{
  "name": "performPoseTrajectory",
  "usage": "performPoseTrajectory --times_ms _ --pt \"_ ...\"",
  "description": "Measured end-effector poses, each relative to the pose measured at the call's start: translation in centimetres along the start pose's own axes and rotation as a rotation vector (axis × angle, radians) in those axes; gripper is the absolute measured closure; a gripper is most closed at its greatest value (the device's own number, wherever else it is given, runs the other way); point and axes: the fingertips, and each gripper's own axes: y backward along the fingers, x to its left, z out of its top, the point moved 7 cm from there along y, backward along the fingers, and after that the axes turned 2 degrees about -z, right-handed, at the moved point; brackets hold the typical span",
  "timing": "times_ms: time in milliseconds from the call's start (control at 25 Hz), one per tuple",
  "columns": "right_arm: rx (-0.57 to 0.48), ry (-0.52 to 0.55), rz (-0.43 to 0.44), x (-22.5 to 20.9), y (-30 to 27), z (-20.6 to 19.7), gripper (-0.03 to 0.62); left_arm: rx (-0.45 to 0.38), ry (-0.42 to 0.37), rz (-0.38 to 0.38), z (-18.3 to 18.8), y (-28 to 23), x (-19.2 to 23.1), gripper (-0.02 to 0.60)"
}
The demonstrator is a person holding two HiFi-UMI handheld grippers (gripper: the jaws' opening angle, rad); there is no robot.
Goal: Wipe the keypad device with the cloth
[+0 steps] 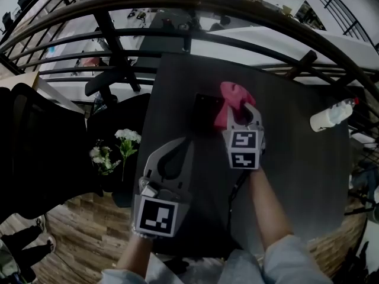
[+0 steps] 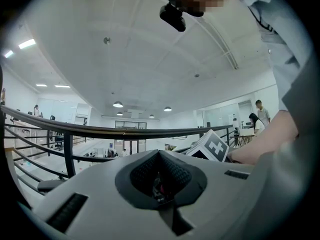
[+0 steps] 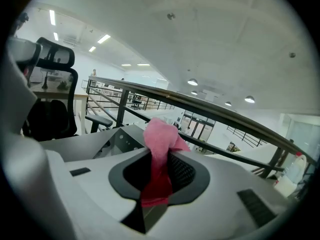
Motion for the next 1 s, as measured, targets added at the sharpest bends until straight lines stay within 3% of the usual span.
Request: performPoseTrajectory --times_ms 240,520,1000 --pt "0.020 -0.113 -0.052 -2.0 0.7 -1.7 0.516 0.005 -0.005 -0.014 -0.1 -0.2 -0.3 0.580" --pt "0.067 -0.174 -0.089 -3.0 1.7 -4.2 0.516 0.026 -0.007 -0.030 -0.3 -0.2 -0.7 0.580" --pt "0.212 -0.352 -0.072 -1.1 3.3 -9.5 0.516 0.025 -0.007 -0.034 -0.5 0.2 -1.2 0.580"
